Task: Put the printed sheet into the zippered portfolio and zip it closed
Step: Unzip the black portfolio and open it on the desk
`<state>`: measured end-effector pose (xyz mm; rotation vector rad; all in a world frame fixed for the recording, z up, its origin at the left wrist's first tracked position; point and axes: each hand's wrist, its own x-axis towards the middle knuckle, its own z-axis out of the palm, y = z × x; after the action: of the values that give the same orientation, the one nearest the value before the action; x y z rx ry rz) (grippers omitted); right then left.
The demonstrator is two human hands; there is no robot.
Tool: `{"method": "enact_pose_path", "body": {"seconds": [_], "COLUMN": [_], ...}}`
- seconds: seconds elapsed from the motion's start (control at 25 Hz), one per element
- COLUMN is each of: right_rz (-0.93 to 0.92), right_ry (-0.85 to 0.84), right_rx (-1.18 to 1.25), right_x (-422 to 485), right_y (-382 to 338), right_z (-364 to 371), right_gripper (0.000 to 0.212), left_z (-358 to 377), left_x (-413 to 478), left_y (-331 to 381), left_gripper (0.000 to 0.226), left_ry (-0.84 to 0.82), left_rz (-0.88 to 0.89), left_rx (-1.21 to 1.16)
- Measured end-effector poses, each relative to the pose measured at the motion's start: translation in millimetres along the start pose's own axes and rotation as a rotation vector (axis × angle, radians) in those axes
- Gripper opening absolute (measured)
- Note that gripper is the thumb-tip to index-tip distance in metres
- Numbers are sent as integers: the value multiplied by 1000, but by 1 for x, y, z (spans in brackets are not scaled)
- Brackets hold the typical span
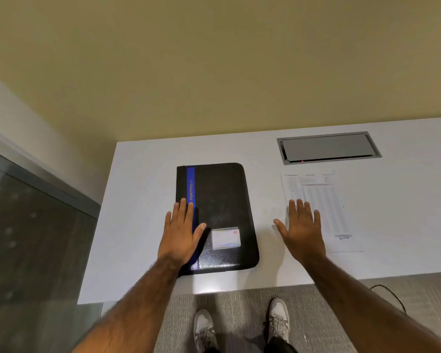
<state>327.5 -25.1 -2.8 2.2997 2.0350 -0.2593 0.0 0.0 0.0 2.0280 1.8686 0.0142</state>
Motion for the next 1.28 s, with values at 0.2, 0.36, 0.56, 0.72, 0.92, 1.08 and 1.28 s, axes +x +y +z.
{"method": "enact_pose_path", "body": {"seconds": [0.2, 0.36, 0.56, 0.72, 0.92, 1.08, 1.28], "right_rz": [30, -102, -91, -43, -128, -297, -445], "right_ry": [-84, -192, -401, -387, -282, -213, -272], "right_rx": [-6, 119, 461, 504, 391, 323, 280], "right_x": [10, 43, 91, 121, 171, 218, 273], "right_y": [-15, -22, -42, -53, -65, -98, -162], "right_z": [9, 17, 27, 30, 23, 4, -3], "right_gripper": [81, 56, 35, 36, 23, 23, 33], "left_z": [21, 32, 34, 36, 15, -8, -14], "left_x": [14, 30, 51, 81, 145, 186, 222], "left_y": [-5, -1, 11, 10, -8, -34, -61], "left_gripper": [89, 89, 79, 54, 28, 34, 34], "left_ry": [-74, -71, -28, 35, 149, 149, 105], "left_rz": [-10, -73, -151, -109, -84, -167, -153], "left_rx": [40, 42, 32, 72, 122, 6, -140]}}
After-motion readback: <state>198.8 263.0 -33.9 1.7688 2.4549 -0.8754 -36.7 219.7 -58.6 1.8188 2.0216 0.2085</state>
